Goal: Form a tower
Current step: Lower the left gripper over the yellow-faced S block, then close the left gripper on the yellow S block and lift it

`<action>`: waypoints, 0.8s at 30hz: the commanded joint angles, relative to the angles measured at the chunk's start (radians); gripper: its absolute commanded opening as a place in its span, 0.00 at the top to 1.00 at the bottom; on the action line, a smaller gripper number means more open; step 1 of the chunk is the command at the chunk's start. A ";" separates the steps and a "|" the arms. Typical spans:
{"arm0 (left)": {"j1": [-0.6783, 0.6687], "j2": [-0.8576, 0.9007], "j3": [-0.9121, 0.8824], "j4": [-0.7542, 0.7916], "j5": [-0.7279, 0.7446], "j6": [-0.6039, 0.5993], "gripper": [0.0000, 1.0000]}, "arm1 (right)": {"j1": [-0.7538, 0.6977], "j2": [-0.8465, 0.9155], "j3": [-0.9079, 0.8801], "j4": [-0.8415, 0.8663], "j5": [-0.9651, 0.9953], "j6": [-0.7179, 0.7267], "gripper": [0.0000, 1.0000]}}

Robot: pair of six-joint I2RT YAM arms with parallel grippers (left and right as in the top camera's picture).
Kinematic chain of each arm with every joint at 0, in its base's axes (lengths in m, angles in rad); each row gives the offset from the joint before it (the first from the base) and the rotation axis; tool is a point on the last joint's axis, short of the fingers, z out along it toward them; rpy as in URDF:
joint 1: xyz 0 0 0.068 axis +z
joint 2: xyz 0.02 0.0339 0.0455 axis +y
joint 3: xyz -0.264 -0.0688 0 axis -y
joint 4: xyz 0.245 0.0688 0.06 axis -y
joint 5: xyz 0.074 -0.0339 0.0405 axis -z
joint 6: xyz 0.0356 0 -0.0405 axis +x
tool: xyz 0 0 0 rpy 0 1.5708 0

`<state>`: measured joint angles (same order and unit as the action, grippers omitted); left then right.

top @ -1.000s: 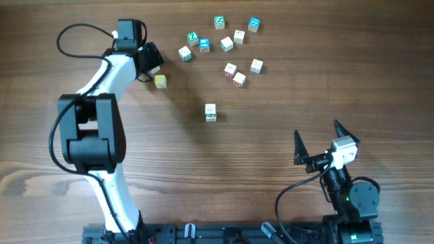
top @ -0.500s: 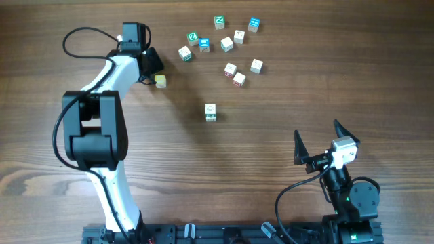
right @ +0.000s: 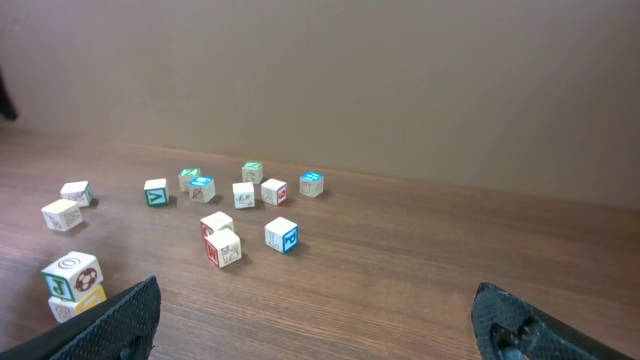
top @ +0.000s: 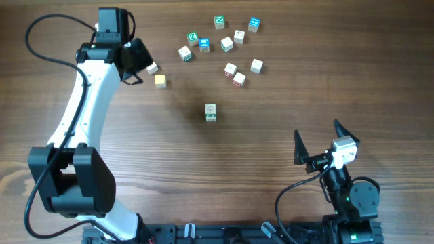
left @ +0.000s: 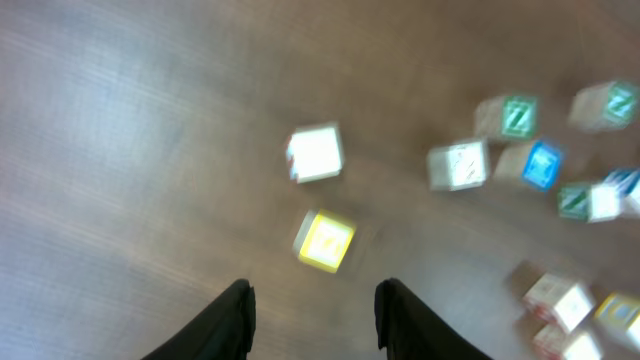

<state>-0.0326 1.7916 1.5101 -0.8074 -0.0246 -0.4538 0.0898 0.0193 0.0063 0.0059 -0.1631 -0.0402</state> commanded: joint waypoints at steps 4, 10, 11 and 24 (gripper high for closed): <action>-0.030 -0.011 -0.010 -0.177 0.010 0.004 0.58 | -0.002 -0.005 -0.001 0.004 0.013 -0.010 0.00; -0.076 -0.009 -0.126 0.010 0.024 0.006 0.49 | -0.001 -0.005 -0.001 0.004 0.013 -0.010 0.01; -0.085 -0.008 -0.165 0.086 0.024 0.026 0.44 | -0.001 -0.005 -0.001 0.003 0.013 -0.010 0.00; -0.092 0.170 -0.283 0.450 -0.063 0.212 0.31 | -0.001 -0.005 -0.001 0.004 0.013 -0.010 0.00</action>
<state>-0.1253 1.8954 1.2404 -0.3874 -0.0673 -0.3206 0.0898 0.0193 0.0063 0.0067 -0.1631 -0.0402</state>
